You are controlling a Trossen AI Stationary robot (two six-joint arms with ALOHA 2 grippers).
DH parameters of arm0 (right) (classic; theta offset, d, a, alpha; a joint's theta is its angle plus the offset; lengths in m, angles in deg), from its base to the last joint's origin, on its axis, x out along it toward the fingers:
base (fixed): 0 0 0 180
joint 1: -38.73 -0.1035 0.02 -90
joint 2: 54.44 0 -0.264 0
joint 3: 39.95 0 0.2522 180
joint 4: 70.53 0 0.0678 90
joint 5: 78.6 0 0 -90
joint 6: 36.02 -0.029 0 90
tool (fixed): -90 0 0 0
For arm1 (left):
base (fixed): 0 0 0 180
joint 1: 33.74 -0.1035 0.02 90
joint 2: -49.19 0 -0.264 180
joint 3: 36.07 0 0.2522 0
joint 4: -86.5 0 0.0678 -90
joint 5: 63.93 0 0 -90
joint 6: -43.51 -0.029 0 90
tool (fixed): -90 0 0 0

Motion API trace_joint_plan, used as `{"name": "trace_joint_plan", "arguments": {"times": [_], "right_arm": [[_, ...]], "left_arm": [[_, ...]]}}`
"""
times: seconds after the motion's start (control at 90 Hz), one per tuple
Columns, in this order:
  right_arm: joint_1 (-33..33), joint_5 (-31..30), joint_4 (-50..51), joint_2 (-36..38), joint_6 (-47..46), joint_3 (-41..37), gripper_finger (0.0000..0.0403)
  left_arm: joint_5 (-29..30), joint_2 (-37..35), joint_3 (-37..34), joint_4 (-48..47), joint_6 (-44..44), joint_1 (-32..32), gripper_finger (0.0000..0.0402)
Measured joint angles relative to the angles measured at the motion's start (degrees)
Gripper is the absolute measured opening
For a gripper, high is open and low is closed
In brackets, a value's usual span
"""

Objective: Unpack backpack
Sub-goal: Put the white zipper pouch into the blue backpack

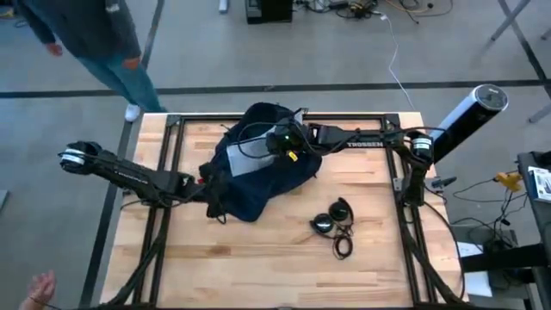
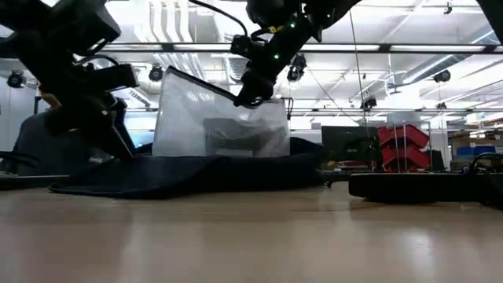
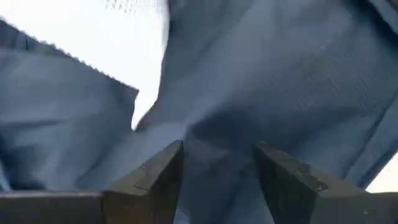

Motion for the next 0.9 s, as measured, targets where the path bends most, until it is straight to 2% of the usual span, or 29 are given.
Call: {"name": "trace_joint_plan", "arguments": {"times": [0.189,0.4,0.489,0.644,0.767,0.9], "right_arm": [[0.0,0.5,0.4,0.0,-1.1,0.0,0.0000],[0.3,1.3,1.3,-0.1,-0.2,0.0,0.0000],[1.1,5.0,1.3,-0.1,-0.2,0.0,0.0000],[2.7,12.2,-0.3,-1.5,-1.9,0.0,0.0000],[3.6,13.7,-2.4,-3.3,-2.2,0.0,0.0000],[4.1,14.5,-4.8,-6.5,-3.4,0.0,0.0000]], "left_arm": [[6.1,4.6,-0.6,3.6,-5.2,-0.4,0.0195],[6.5,13.0,-0.5,6.9,-7.2,-0.4,0.0198],[6.6,15.6,0.7,5.5,-5.5,-0.4,0.0158],[6.6,16.4,3.8,0.9,-4.6,-0.1,0.0024],[8.4,14.4,6.2,-4.2,-4.3,0.5,0.0005],[14.9,10.5,8.6,-11.5,-3.5,2.6,0.0002]]}}
